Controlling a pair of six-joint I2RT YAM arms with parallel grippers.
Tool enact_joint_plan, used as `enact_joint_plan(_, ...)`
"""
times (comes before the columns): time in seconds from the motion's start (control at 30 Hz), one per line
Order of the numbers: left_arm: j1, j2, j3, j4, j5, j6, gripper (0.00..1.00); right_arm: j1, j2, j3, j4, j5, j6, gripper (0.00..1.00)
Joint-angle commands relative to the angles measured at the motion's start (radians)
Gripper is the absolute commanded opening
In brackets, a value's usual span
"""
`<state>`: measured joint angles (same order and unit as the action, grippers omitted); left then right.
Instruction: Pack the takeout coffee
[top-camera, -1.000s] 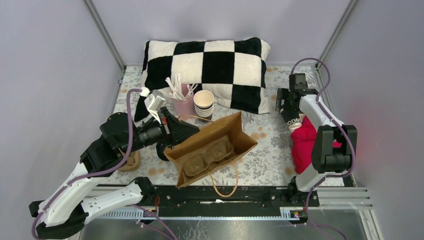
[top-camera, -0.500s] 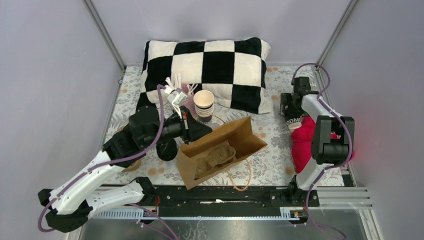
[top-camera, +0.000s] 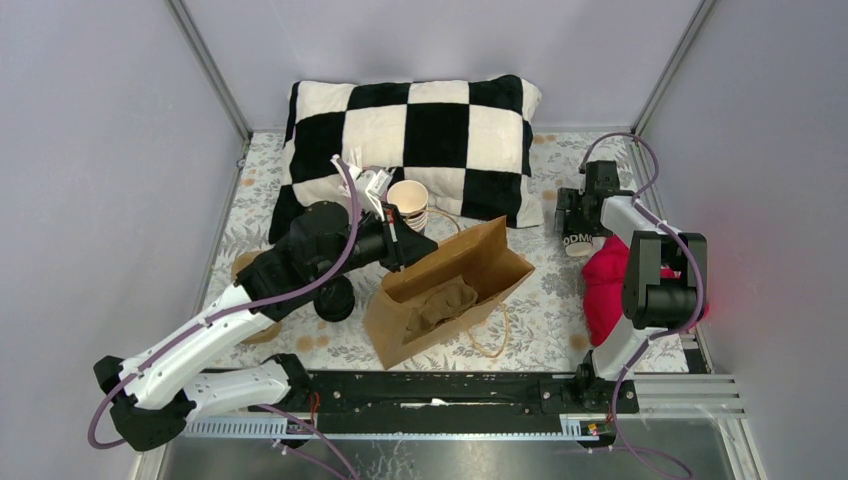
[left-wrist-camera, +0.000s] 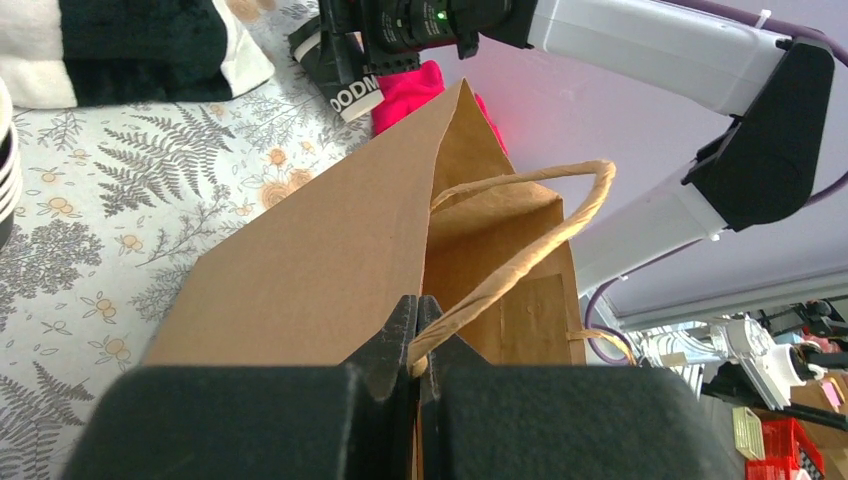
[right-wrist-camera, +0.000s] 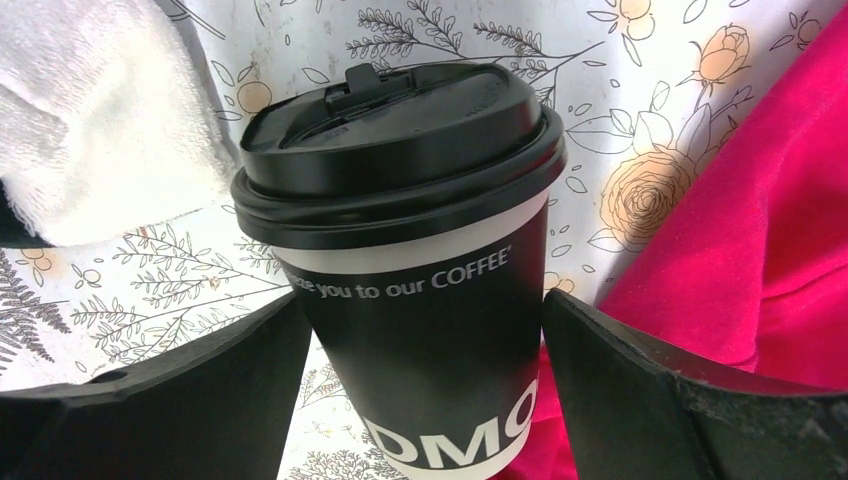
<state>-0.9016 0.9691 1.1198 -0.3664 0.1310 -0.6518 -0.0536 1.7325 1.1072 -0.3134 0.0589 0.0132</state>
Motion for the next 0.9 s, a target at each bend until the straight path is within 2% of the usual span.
enact_joint_plan(0.0,0.002,-0.003,0.001,0.058,-0.046,-0.029,0.0,0.0,-0.011,-0.011,0.039,-0.008,0.024,0.91)
enact_joint_plan(0.03,0.002,-0.003,0.005,0.051,-0.047,-0.03,0.0,0.0,-0.015,-0.014,0.044,-0.013,0.028,0.89)
enact_joint_plan(0.1,0.002,-0.006,0.015,0.033,-0.059,-0.027,0.09,0.0,-0.03,-0.02,0.053,-0.023,0.038,0.86)
enact_joint_plan(0.17,0.002,-0.012,0.027,0.006,-0.082,-0.02,0.14,0.0,-0.054,-0.022,0.057,-0.034,0.051,0.77)
enact_joint_plan(0.23,0.001,-0.023,0.043,-0.023,-0.11,-0.011,0.25,0.0,-0.084,-0.028,0.064,-0.056,0.065,0.71)
enact_joint_plan(0.4,0.001,-0.048,0.114,-0.101,-0.171,0.032,0.53,0.0,-0.2,-0.042,0.065,-0.162,0.13,0.69)
enact_joint_plan(0.5,0.001,-0.056,0.184,-0.158,-0.218,0.062,0.76,0.0,-0.299,-0.035,0.066,-0.248,0.18,0.69)
enact_joint_plan(0.6,0.001,-0.064,0.258,-0.203,-0.269,0.093,0.98,0.0,-0.411,-0.019,0.113,-0.414,0.286,0.69)
enact_joint_plan(0.77,0.002,-0.04,0.371,-0.194,-0.256,0.14,0.99,0.015,-0.523,0.028,0.312,-0.666,0.584,0.69)
enact_joint_plan(0.87,0.002,-0.003,0.405,-0.139,-0.172,0.152,0.99,0.103,-0.535,0.087,0.459,-0.735,0.747,0.7)
